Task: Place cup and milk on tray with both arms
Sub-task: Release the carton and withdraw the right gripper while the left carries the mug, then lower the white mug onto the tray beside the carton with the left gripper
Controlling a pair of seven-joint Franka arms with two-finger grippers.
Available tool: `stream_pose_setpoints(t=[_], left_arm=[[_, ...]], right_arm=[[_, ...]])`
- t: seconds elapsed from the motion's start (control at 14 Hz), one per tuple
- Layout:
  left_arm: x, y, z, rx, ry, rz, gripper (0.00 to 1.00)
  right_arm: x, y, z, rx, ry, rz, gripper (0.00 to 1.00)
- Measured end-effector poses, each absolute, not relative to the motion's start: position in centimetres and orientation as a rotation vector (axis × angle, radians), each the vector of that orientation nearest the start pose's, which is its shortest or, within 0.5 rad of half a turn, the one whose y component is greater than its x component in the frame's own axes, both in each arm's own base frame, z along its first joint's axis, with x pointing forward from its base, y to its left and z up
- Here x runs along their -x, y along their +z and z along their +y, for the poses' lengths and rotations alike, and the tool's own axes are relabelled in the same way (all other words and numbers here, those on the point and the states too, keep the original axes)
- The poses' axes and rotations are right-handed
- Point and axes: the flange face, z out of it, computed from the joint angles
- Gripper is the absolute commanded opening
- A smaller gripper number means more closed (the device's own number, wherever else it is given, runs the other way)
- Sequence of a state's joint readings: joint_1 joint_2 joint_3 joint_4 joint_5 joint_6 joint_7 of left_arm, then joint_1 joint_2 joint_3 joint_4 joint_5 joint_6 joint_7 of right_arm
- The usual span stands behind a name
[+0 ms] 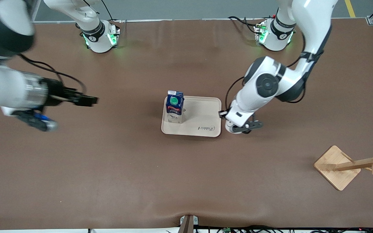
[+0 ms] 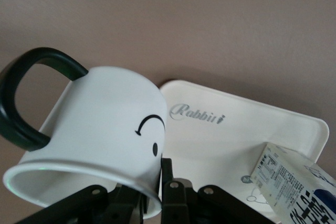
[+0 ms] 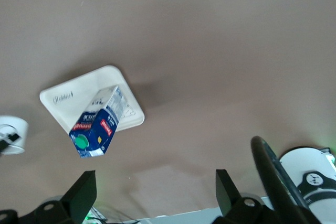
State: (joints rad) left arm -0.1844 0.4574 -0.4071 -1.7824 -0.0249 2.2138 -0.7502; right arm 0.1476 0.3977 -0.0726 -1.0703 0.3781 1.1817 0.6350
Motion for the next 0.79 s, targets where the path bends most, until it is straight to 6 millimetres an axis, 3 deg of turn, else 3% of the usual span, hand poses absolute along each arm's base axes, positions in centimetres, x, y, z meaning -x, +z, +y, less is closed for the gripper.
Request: stream_pose_setpoints(t=[0.14, 0.21, 0.43, 0.79], left_arm=[[-54.6, 29.8, -36.7, 3.268, 0.248, -0.354, 0.0], [-54.2, 28.9, -37.7, 3.261, 0.274, -0.356, 0.0], [-52.5, 27.0, -40.1, 3.228, 0.348, -0.359, 0.0], [-50.1, 25.3, -41.7, 3.136, 0.487, -0.307, 0.0]], right_arm=[[-61.4, 61.0, 6.2, 2.874, 0.478, 0.678, 1.0], [-61.0, 61.7, 4.9, 2.964, 0.426, 0.608, 1.0], [-60.2, 63.0, 3.2, 3.1, 0.351, 0.367, 1.0], [-59.3, 61.8, -1.5, 3.11, 0.143, 0.149, 1.0]])
